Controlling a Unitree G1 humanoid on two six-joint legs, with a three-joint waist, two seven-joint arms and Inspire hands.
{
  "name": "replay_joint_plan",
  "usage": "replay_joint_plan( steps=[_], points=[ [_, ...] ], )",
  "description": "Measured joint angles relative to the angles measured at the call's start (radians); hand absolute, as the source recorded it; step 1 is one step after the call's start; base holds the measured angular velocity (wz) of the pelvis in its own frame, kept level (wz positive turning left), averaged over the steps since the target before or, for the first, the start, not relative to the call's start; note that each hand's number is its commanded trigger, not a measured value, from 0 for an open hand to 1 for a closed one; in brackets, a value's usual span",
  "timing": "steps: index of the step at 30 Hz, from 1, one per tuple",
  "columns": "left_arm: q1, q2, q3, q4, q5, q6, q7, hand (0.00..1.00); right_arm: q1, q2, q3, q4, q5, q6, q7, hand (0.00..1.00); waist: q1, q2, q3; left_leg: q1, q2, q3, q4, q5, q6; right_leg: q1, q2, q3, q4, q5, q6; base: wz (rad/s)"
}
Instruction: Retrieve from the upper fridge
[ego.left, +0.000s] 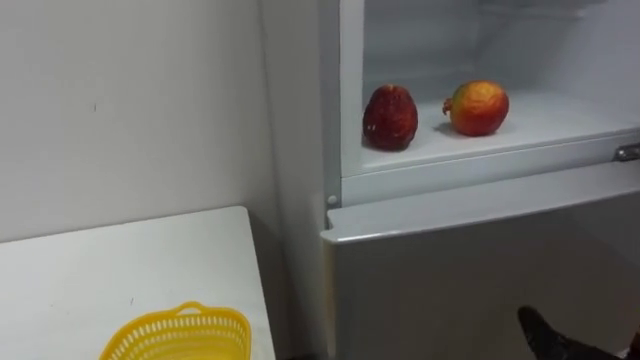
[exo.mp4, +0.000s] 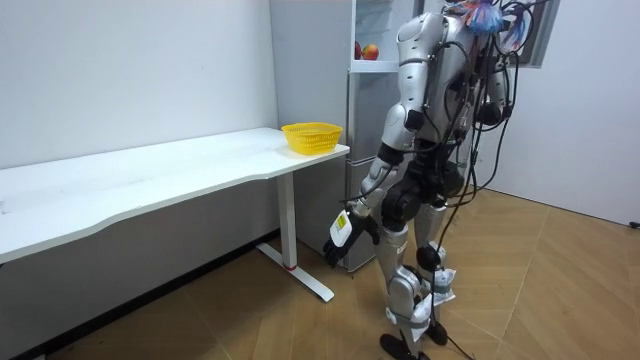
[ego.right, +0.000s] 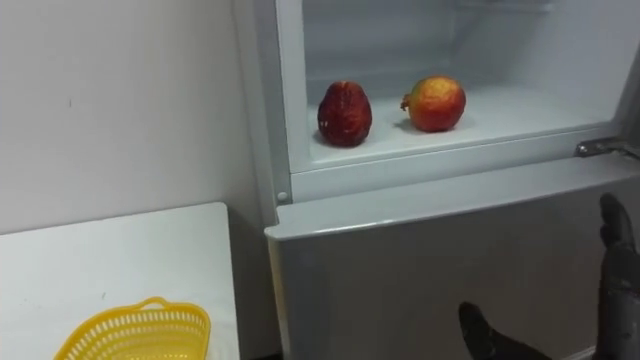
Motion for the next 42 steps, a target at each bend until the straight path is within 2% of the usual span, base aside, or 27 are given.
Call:
replay_joint_plan(
  steps=[5,10,14,17,20,23,25,30,32,37,42],
  points=[
    [0.000,0.001,0.000,0.008,0.000,0.040,-0.021,0.00,-0.061,-0.012,-0.002,-0.001,-0.093,0.001,-0.048,0.00,-0.001,-0.015,-0.0018,-0.012,0.000,0.001,0.004,0.000,-0.001,-0.012,-0.001,-0.002,0.004,0.001,-0.001,-0.01],
    [-0.022,0.010,0.003,0.004,0.051,0.041,-0.041,0.00,-0.158,-0.078,-0.027,-0.004,-0.097,0.000,-0.061,0.00,0.002,-0.043,-0.0014,-0.018,-0.002,-0.014,0.008,0.001,-0.001,-0.011,-0.005,-0.020,0.000,0.001,-0.001,0.07],
    [-0.037,0.029,0.002,0.004,0.086,0.039,-0.052,0.00,-0.204,-0.084,-0.040,-0.004,-0.097,-0.004,-0.061,0.00,0.011,-0.061,-0.0041,-0.019,-0.002,-0.033,0.017,0.002,-0.002,0.006,-0.006,-0.043,-0.015,0.001,-0.002,0.15],
    [-0.044,0.028,0.002,0.005,0.106,0.040,-0.061,0.00,-0.240,-0.084,-0.043,-0.002,-0.093,-0.005,-0.061,0.00,0.022,-0.076,-0.0017,-0.026,-0.002,-0.048,0.019,0.002,-0.002,0.006,-0.007,-0.057,-0.017,0.001,-0.002,0.14],
    [-0.050,0.028,0.000,0.005,0.107,0.042,-0.063,0.00,-0.281,-0.084,-0.042,0.001,-0.090,-0.012,-0.061,0.00,0.029,-0.077,-0.0003,-0.030,-0.003,-0.058,0.021,0.002,-0.002,0.007,-0.012,-0.079,-0.018,0.002,-0.001,0.11],
    [-0.057,0.028,-0.001,0.005,0.108,0.048,-0.062,0.00,-0.327,-0.091,-0.040,0.008,-0.081,-0.011,-0.057,0.00,0.041,-0.076,0.0048,-0.031,-0.004,-0.062,0.021,0.002,-0.002,0.009,-0.015,-0.089,-0.019,0.002,-0.001,0.05],
    [-0.058,0.029,-0.001,0.005,0.108,0.048,-0.063,0.00,-0.371,-0.118,-0.039,0.021,-0.048,-0.011,-0.041,0.00,0.051,-0.073,0.0084,-0.033,-0.004,-0.064,0.023,0.002,-0.002,0.010,-0.015,-0.091,-0.020,0.002,-0.001,0.04],
    [-0.060,0.030,0.000,0.004,0.132,0.064,-0.062,0.00,-0.466,-0.150,-0.039,0.089,0.068,0.002,-0.010,0.00,0.054,-0.079,0.0071,-0.033,-0.005,-0.072,0.023,0.003,-0.002,0.018,-0.015,-0.102,-0.032,0.002,-0.001,0.04],
    [-0.061,0.029,0.000,0.003,0.154,0.068,-0.061,0.00,-0.471,-0.162,-0.039,0.105,0.101,0.008,-0.003,0.00,0.058,-0.080,0.0068,-0.029,-0.005,-0.077,0.024,0.003,-0.002,0.023,-0.015,-0.105,-0.032,0.002,-0.001,0.08],
    [-0.066,0.027,0.001,0.003,0.155,0.076,-0.072,0.00,-0.512,-0.163,-0.041,0.203,0.131,0.028,0.017,0.00,0.083,-0.082,0.0084,-0.026,-0.007,-0.079,0.028,0.004,-0.002,0.026,-0.017,-0.104,-0.033,0.002,-0.001,0.00],
    [-0.066,0.028,0.001,0.003,0.154,0.076,-0.103,0.00,-0.519,-0.163,-0.039,0.212,0.140,0.034,0.019,0.00,0.109,-0.089,0.0117,-0.025,-0.007,-0.087,0.038,0.004,-0.002,0.040,-0.018,-0.112,-0.038,0.002,-0.001,0.06]
  ],
)
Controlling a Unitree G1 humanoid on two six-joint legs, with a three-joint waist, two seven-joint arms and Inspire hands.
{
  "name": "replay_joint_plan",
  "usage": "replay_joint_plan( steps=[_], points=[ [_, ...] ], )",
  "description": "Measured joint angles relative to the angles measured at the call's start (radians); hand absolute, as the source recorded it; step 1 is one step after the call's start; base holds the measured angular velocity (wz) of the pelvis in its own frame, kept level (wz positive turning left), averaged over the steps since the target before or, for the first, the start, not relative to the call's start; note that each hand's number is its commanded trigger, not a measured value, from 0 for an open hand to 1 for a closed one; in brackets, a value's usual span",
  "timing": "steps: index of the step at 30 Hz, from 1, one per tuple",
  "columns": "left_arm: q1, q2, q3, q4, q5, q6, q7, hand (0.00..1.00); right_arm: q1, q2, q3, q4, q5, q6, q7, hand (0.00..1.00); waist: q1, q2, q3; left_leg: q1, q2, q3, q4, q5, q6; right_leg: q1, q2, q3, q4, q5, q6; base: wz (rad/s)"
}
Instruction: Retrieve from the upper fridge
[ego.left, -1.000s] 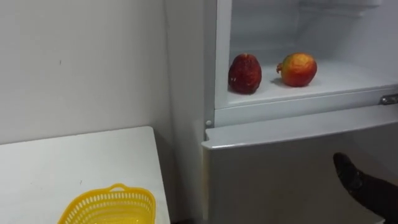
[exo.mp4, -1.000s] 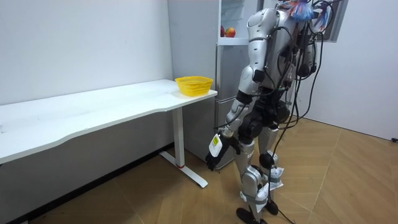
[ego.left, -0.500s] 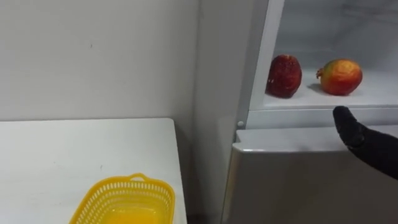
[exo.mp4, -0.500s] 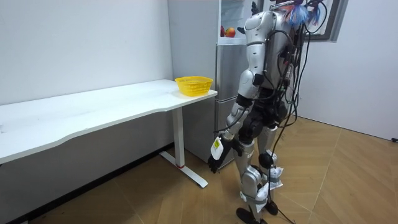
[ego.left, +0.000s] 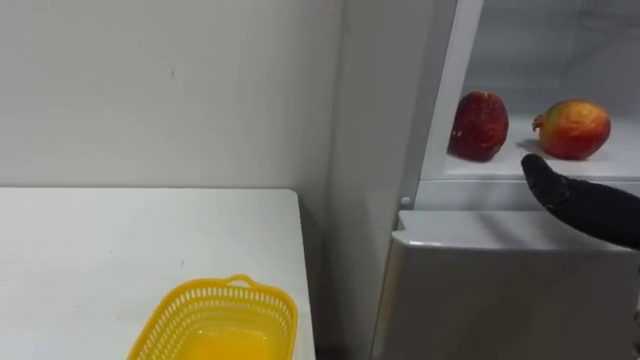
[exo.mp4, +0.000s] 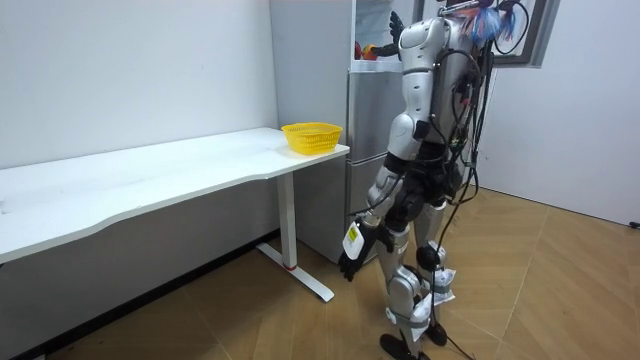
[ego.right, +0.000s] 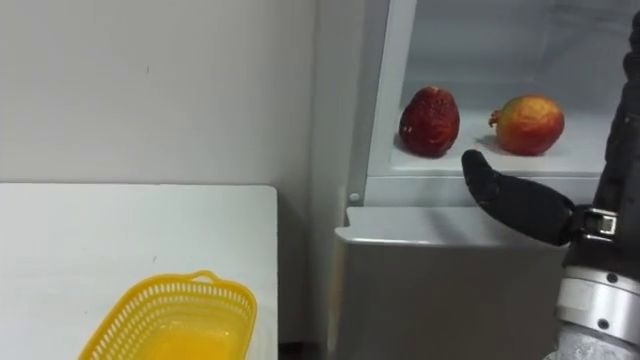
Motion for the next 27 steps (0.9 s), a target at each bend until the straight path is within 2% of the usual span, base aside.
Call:
replay_joint_plan(
  steps=[4,7,14,18,20,23,25,27],
  points=[
    [0.011,-0.001,0.002,-0.018,0.004,0.001,-0.011,0.00,-0.062,0.000,0.010,0.033,0.032,0.003,0.017,0.00,0.002,-0.006,0.0030,-0.007,-0.001,-0.011,0.003,0.000,0.000,-0.001,-0.001,-0.007,-0.002,0.001,-0.001,0.08],
    [0.017,-0.001,0.022,-0.037,0.019,0.003,-0.024,0.00,-0.093,0.000,0.010,0.033,0.039,0.003,0.020,0.00,0.004,-0.010,0.0001,-0.011,-0.001,-0.024,0.001,0.000,-0.001,0.003,0.000,-0.020,-0.006,0.001,-0.002,0.15],
    [0.016,-0.002,0.028,-0.036,0.033,0.012,-0.044,0.00,-0.108,-0.001,0.018,0.045,0.045,0.006,0.054,0.00,0.025,-0.011,-0.0016,-0.003,0.000,-0.025,0.003,0.001,-0.003,0.013,-0.001,-0.019,-0.009,0.003,-0.004,0.00],
    [0.013,-0.002,0.028,-0.034,0.040,0.039,-0.045,0.00,-0.141,-0.001,0.038,0.099,0.044,0.034,0.076,0.00,0.024,-0.006,-0.0002,-0.003,-0.001,-0.030,0.005,0.002,-0.003,0.015,-0.001,-0.019,-0.010,0.003,-0.004,0.01],
    [0.004,-0.001,0.034,-0.034,0.040,0.052,-0.047,0.00,-0.152,-0.004,0.039,0.131,0.053,0.034,0.092,0.00,0.023,-0.004,-0.0001,-0.005,-0.001,-0.034,0.005,0.001,-0.003,0.015,0.000,-0.021,-0.010,0.003,-0.004,0.05],
    [-0.002,0.000,0.042,-0.035,0.041,0.063,-0.052,0.00,-0.160,-0.008,0.040,0.161,0.061,0.073,0.122,0.00,0.025,-0.003,-0.0020,-0.008,-0.001,-0.042,0.006,0.002,-0.004,0.013,-0.001,-0.025,-0.010,0.003,-0.004,0.06],
    [-0.003,0.000,0.048,-0.036,0.041,0.070,-0.058,0.00,-0.160,-0.010,0.040,0.167,0.071,0.077,0.129,0.00,0.025,-0.002,-0.0028,-0.012,-0.001,-0.047,0.008,0.003,-0.005,0.011,-0.004,-0.028,-0.010,0.003,-0.004,0.06],
    [-0.006,0.000,0.059,-0.036,0.041,0.075,-0.060,0.00,-0.164,-0.032,0.048,0.185,0.072,0.079,0.129,0.00,0.026,-0.003,-0.0046,-0.019,-0.001,-0.048,0.013,0.003,-0.006,0.008,-0.005,-0.029,-0.010,0.003,-0.004,0.02]
  ],
)
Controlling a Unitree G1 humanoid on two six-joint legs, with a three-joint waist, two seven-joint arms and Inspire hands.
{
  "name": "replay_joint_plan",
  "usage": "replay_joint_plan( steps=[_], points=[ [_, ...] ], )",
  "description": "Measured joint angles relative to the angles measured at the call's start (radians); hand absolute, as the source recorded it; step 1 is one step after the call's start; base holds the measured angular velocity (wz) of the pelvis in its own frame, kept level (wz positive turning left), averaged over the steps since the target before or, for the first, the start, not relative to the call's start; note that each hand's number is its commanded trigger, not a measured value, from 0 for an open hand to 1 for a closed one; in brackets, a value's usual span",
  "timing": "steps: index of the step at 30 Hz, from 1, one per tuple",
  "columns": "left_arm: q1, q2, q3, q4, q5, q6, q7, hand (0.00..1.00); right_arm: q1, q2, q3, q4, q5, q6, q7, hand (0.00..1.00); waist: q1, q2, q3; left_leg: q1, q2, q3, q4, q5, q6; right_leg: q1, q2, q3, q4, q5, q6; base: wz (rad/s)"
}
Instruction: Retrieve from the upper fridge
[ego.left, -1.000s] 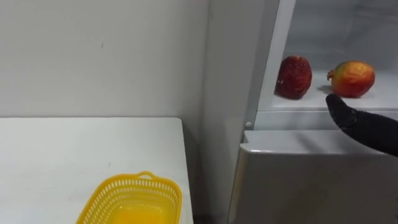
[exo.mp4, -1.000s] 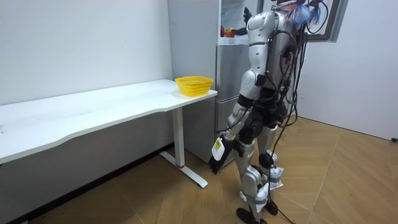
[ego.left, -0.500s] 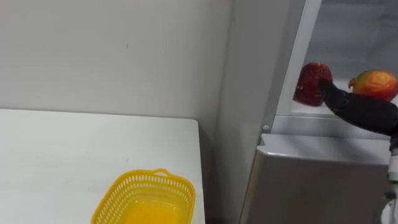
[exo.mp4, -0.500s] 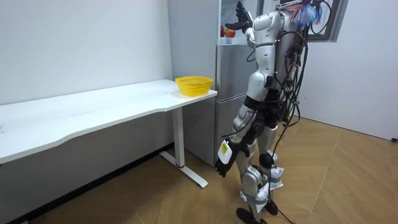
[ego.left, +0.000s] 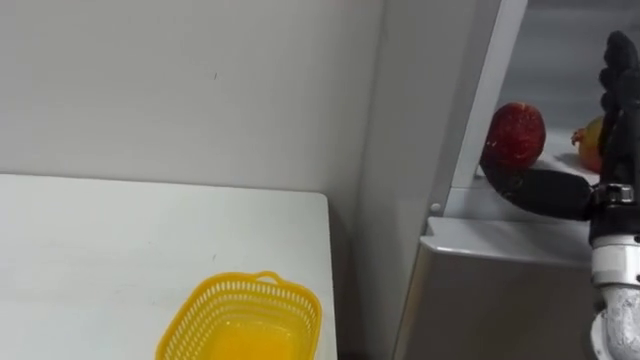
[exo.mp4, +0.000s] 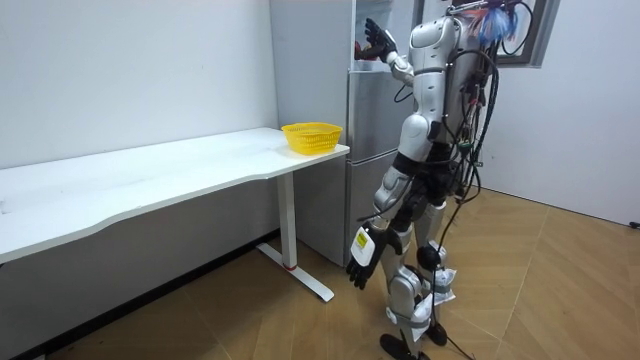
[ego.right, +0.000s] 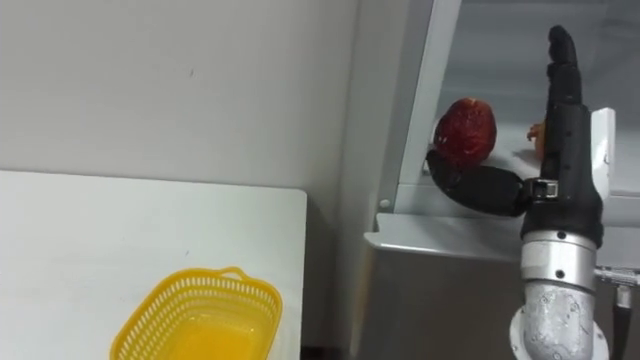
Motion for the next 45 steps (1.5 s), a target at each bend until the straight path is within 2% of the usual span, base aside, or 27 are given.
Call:
replay_joint_plan(
  steps=[1,10,15,20,23,26,29,36,45],
  points=[
    [-0.001,0.000,0.002,0.000,0.000,0.000,0.000,0.00,-0.001,-0.008,0.004,0.001,0.000,0.010,0.000,0.00,0.001,0.000,0.0000,-0.001,0.000,0.000,0.001,0.000,0.000,-0.001,0.000,0.000,0.000,0.000,0.000,0.00],
    [-0.016,0.007,0.006,0.000,-0.001,0.001,0.001,0.00,-0.015,-0.019,0.032,0.052,-0.001,0.014,-0.002,0.00,0.005,-0.015,-0.0047,-0.003,0.000,-0.001,0.009,0.000,0.000,0.002,-0.003,-0.006,0.000,0.002,-0.002,0.00],
    [-0.015,0.007,0.006,0.001,-0.001,0.001,0.002,0.00,-0.080,-0.020,0.032,0.123,-0.006,0.016,0.008,0.00,0.005,-0.008,0.0009,-0.004,0.000,-0.001,0.006,0.000,0.000,0.004,-0.004,-0.016,0.001,0.004,-0.005,0.00],
    [-0.004,0.007,0.017,-0.002,-0.001,0.003,-0.006,0.00,-0.113,-0.021,0.032,0.147,0.005,0.018,0.039,0.00,0.000,-0.006,0.0021,-0.005,0.001,-0.001,0.006,0.001,0.000,0.004,-0.004,-0.018,0.002,0.004,-0.005,0.00],
    [-0.007,0.010,0.033,-0.013,0.000,0.003,-0.018,0.00,-0.133,-0.051,0.032,0.172,0.048,0.027,0.072,0.00,0.005,-0.011,0.0015,-0.005,0.001,-0.001,0.006,0.001,0.000,0.002,-0.004,-0.021,0.003,0.004,-0.005,0.00],
    [-0.005,0.019,0.040,-0.035,-0.001,0.003,-0.027,0.00,-0.133,-0.087,0.031,0.173,0.071,0.045,0.107,0.00,0.012,-0.030,0.0016,-0.006,0.001,-0.002,0.006,0.001,0.000,0.002,-0.004,-0.025,0.003,0.004,-0.005,0.00],
    [-0.003,0.026,0.040,-0.037,-0.001,0.003,-0.030,0.00,-0.137,-0.109,0.032,0.190,0.076,0.062,0.132,0.00,0.020,-0.044,-0.0026,-0.002,0.001,-0.002,0.007,0.001,0.000,0.006,-0.004,-0.025,0.002,0.004,-0.005,0.00],
    [0.011,0.031,0.060,-0.048,0.001,0.012,-0.036,0.00,-0.247,-0.124,0.033,0.356,0.185,0.076,0.230,0.00,0.022,-0.040,-0.0008,0.000,0.001,-0.002,0.006,0.001,-0.001,0.006,-0.004,-0.023,0.001,0.006,-0.006,-0.01],
    [0.013,0.036,0.076,-0.063,0.000,0.046,-0.044,0.00,-0.271,-0.158,0.033,0.431,0.268,0.087,0.361,0.00,0.021,-0.039,-0.0037,0.002,0.001,-0.002,0.008,0.003,-0.002,0.009,-0.003,-0.021,0.002,0.008,-0.008,0.00]
  ],
)
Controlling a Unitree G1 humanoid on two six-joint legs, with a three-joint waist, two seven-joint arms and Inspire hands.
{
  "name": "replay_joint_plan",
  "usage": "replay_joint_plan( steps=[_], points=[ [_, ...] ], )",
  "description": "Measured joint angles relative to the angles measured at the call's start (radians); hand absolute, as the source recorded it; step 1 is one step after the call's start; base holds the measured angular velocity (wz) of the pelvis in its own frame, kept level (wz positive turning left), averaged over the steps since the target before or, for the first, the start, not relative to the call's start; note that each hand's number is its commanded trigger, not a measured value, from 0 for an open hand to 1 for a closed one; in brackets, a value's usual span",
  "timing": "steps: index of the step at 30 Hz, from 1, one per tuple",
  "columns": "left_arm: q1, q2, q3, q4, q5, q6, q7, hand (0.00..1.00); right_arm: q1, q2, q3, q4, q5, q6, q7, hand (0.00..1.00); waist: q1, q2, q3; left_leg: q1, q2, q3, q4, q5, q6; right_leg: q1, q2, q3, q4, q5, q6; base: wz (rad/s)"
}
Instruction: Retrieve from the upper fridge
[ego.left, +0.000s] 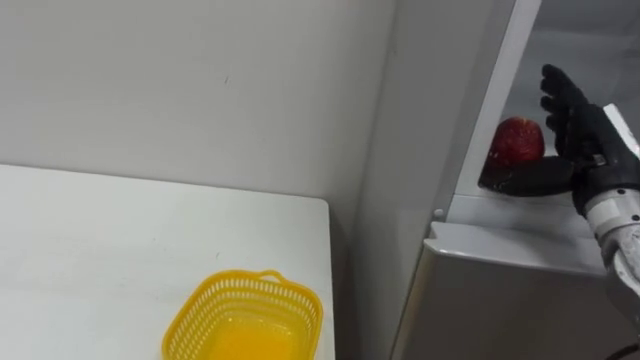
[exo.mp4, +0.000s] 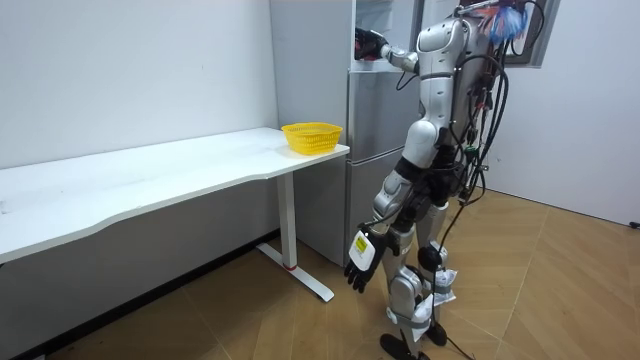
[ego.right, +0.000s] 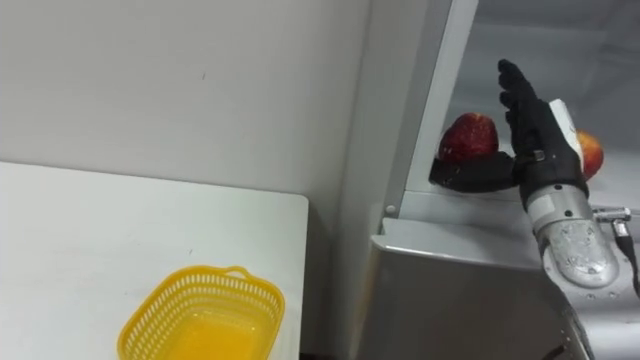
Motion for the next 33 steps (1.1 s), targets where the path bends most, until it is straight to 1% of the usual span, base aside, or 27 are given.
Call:
replay_joint_plan(
  steps=[2,3,5,11,13,15,19,28,33],
  points=[
    [-0.001,0.001,0.001,0.000,0.000,0.005,0.001,0.00,-0.017,-0.005,0.002,0.044,0.028,0.007,0.023,0.01,0.001,0.000,0.0000,0.001,0.000,0.000,0.001,0.000,0.000,0.002,0.000,0.000,0.000,0.000,0.000,0.00],
    [-0.002,0.001,0.003,0.000,0.001,0.010,0.001,0.00,-0.030,-0.006,0.010,0.070,0.049,0.011,0.035,0.22,0.001,0.000,0.0000,0.002,0.000,0.000,0.001,0.001,0.001,0.002,0.000,0.000,0.000,0.001,-0.001,0.00],
    [-0.001,0.002,0.006,-0.002,0.000,0.018,0.001,0.00,-0.046,-0.010,0.026,0.091,0.064,0.013,0.049,1.00,0.003,0.000,-0.0002,0.002,0.000,0.000,0.002,0.001,0.000,0.002,0.000,0.000,0.000,0.001,-0.002,0.00],
    [0.003,0.002,0.022,-0.004,0.000,0.041,0.003,0.00,-0.058,-0.022,0.033,0.129,0.067,0.024,0.105,1.00,0.006,-0.002,0.0001,0.018,0.001,-0.002,-0.001,0.001,0.000,0.019,0.000,-0.006,-0.002,0.002,-0.002,0.01],
    [0.003,0.002,0.022,-0.009,0.000,0.041,0.005,0.00,-0.058,-0.031,0.039,0.133,0.071,0.024,0.118,1.00,0.006,-0.004,0.0003,0.017,0.001,-0.003,-0.001,0.001,0.000,0.019,0.000,-0.008,-0.002,0.002,-0.002,0.00],
    [0.002,0.002,0.021,-0.009,0.000,0.041,0.022,0.00,-0.058,-0.034,0.040,0.140,0.077,0.024,0.128,1.00,0.007,-0.006,-0.0011,0.017,0.001,-0.003,0.000,0.001,-0.001,0.019,0.000,-0.009,-0.002,0.002,-0.002,0.00],
    [0.002,0.004,0.021,-0.011,0.000,0.041,0.026,0.00,-0.059,-0.034,0.039,0.153,0.083,0.020,0.136,1.00,0.009,-0.009,-0.0029,0.018,0.001,-0.004,0.000,0.001,-0.001,0.021,0.000,-0.010,-0.003,0.002,-0.002,0.00],
    [-0.007,0.004,0.020,-0.011,-0.002,0.041,0.063,0.00,-0.065,-0.035,0.040,0.153,0.088,0.016,0.137,1.00,0.009,-0.008,-0.0021,0.018,0.002,-0.004,0.000,0.001,-0.001,0.022,0.001,-0.010,-0.004,0.002,-0.002,0.00],
    [-0.008,0.004,0.011,-0.011,-0.002,0.041,0.069,0.00,-0.066,-0.035,0.044,0.153,0.089,0.006,0.135,1.00,0.009,-0.005,0.0004,0.019,0.002,-0.004,-0.001,0.001,-0.001,0.022,0.001,-0.009,-0.004,0.002,-0.002,0.00]
  ],
)
